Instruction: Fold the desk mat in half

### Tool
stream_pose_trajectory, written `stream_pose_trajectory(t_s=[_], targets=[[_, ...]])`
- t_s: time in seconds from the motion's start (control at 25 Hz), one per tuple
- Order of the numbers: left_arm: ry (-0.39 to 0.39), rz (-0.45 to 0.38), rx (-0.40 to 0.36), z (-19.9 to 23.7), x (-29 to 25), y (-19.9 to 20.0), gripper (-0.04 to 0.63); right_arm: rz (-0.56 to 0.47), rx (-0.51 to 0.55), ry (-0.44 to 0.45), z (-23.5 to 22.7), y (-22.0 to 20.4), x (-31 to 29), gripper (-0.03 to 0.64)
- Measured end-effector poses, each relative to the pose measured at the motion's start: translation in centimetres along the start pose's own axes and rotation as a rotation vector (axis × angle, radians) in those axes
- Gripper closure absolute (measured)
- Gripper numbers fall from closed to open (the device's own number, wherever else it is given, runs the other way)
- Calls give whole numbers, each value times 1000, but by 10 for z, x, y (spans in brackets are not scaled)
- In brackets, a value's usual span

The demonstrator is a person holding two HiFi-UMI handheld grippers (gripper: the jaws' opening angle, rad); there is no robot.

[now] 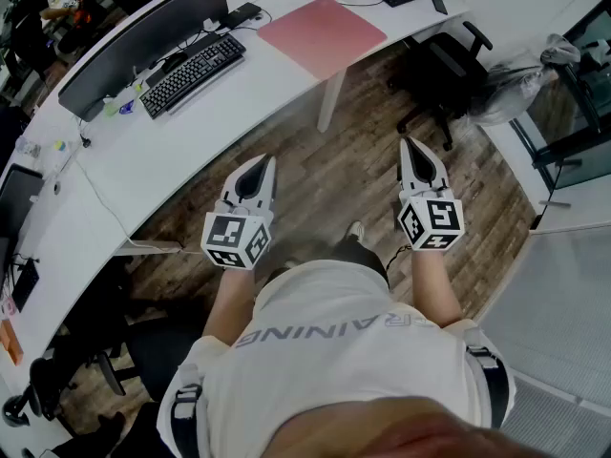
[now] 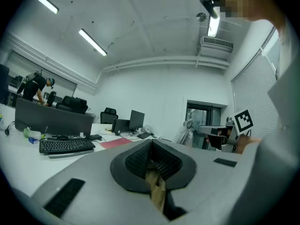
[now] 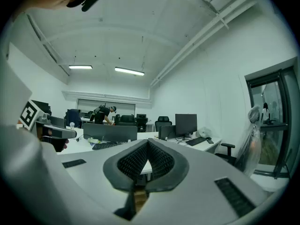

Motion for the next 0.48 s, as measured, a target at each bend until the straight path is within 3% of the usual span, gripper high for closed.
stream_pose_trajectory(t_s=[0.48], targets=[[-8, 22, 19, -8, -23, -4, 563, 24, -3, -9, -22, -6, -13, 594]])
Point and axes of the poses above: the fingertips, and each gripper's own axes: x backward along the fingers, z to its left, y out of its top, the point moved 6 cm from there along x, backward along the fingers, and after that the axes turned 9 degrees about y, right-handed, at the moved point
